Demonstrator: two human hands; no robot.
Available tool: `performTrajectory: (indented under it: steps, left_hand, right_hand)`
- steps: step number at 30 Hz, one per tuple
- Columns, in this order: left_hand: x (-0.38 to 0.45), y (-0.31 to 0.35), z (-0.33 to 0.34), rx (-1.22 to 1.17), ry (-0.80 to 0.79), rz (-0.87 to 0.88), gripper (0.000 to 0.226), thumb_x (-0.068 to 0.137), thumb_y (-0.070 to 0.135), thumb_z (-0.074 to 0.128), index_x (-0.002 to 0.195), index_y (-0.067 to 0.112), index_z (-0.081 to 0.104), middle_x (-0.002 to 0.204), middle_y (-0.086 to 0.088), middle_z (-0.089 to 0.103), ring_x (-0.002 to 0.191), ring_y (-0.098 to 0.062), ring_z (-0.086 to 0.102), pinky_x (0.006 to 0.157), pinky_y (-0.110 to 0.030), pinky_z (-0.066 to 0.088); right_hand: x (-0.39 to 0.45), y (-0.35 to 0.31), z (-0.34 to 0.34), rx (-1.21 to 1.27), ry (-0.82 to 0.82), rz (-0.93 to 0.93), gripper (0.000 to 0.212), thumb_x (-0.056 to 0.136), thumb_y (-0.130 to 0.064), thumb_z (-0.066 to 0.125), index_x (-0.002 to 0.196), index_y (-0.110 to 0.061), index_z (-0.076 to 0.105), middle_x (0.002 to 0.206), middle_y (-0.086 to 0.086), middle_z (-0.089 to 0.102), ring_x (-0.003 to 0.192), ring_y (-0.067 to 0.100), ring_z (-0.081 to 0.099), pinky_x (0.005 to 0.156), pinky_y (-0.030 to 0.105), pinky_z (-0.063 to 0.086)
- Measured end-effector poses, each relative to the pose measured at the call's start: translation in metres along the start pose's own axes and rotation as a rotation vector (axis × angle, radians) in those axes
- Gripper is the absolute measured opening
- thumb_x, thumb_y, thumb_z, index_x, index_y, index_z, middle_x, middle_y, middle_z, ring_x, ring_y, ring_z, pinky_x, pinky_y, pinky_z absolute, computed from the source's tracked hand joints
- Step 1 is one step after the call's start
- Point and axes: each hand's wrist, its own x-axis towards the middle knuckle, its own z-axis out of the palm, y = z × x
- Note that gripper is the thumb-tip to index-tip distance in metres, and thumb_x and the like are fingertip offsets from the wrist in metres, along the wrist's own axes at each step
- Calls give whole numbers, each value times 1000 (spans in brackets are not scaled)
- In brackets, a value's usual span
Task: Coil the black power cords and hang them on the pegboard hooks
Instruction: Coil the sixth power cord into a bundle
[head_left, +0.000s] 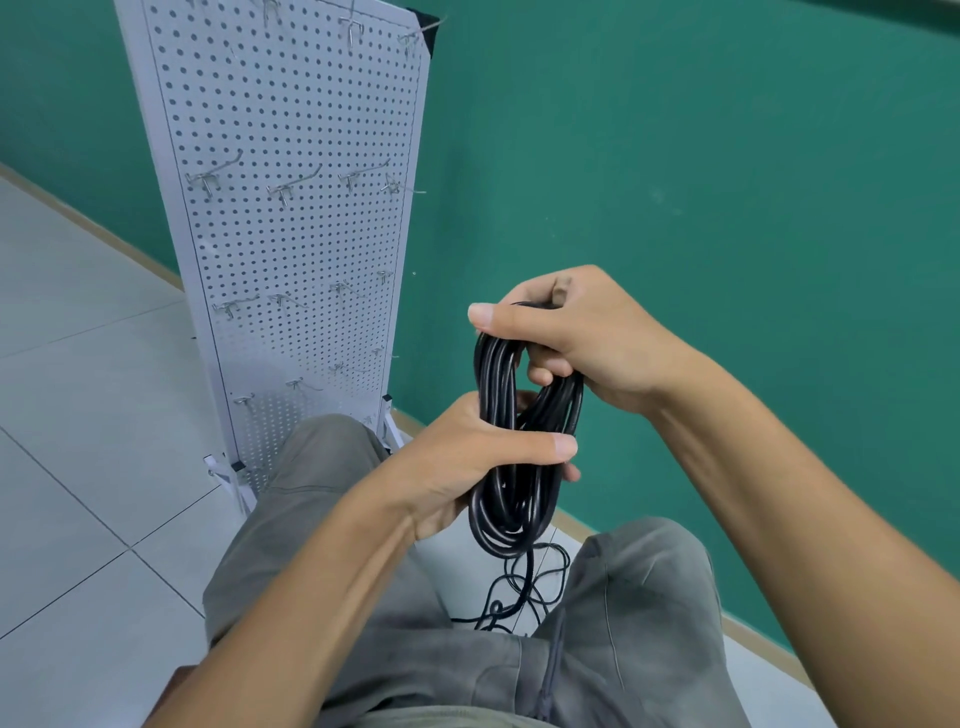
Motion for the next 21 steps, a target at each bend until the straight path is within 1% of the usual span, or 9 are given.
performTrajectory:
  steps: [2,4,7,9,13,15,17,19,21]
  left_hand:
    - [0,0,3,-21,-9,0,23,73,9,77,89,8,62,75,-9,67,78,-30,73,76,-41,57]
    - [0,1,6,-34,-5,-1,25,75,4,78,91,8,60,73,-6,61,73,-30,73,69,-37,58]
    - [0,0,6,-34,11,-28,20,89,-4,71,92,9,56,71,-9,56,61,-25,70,55,-31,56]
    - [0,-4,5,-33,-16,-19,15,89,-2,69,87,8,59,73,-13,61,60,-24,69,54,-29,55]
    - [4,-10,3,-48,-65,22,21,84,5,66,68,18,69,73,-9,66,66,-25,68,62,-29,56]
    - [4,-10,1,-53,-82,52,20,83,9,66,66,21,66,70,-8,60,65,-24,63,62,-29,52]
    - [5,-10,-1,-54,-96,96,17,87,11,66,73,17,60,69,-6,56,65,-23,59,63,-29,49]
    - [5,-11,-5,-106,-87,128,8,90,10,65,85,12,58,68,-4,52,64,-21,55,74,-35,53]
    - [8,-9,-13,-194,-48,142,11,91,10,64,102,8,61,68,-2,50,62,-20,54,88,-41,56]
  right_hand:
    - [0,1,0,-1,8,-8,45,88,-29,78,88,13,66,64,7,61,43,14,34,49,25,38]
    - [0,1,-1,9,14,-10,45,88,-29,78,89,15,65,64,8,62,42,13,34,49,25,38]
    - [1,2,0,-18,12,-8,45,88,-32,78,87,12,66,72,31,57,42,14,36,50,27,40]
    - [2,3,1,-46,20,-3,44,88,-32,78,83,10,65,73,37,53,41,15,35,48,27,42]
    - [2,2,1,-104,10,-15,39,91,-30,76,79,6,66,64,16,54,40,14,37,47,28,44]
    - [1,1,1,-204,43,-36,41,92,-39,74,77,-1,68,62,7,61,47,15,47,56,32,47]
    - [1,4,-2,-301,61,-88,46,94,-50,67,81,-6,71,73,8,70,64,13,58,73,40,51]
    - [-1,13,-2,-212,36,-106,56,99,-58,53,96,-6,71,89,10,73,81,13,63,90,44,52]
    - [-4,25,3,29,-12,-48,68,97,-68,37,113,-9,67,101,3,74,96,14,67,99,39,52]
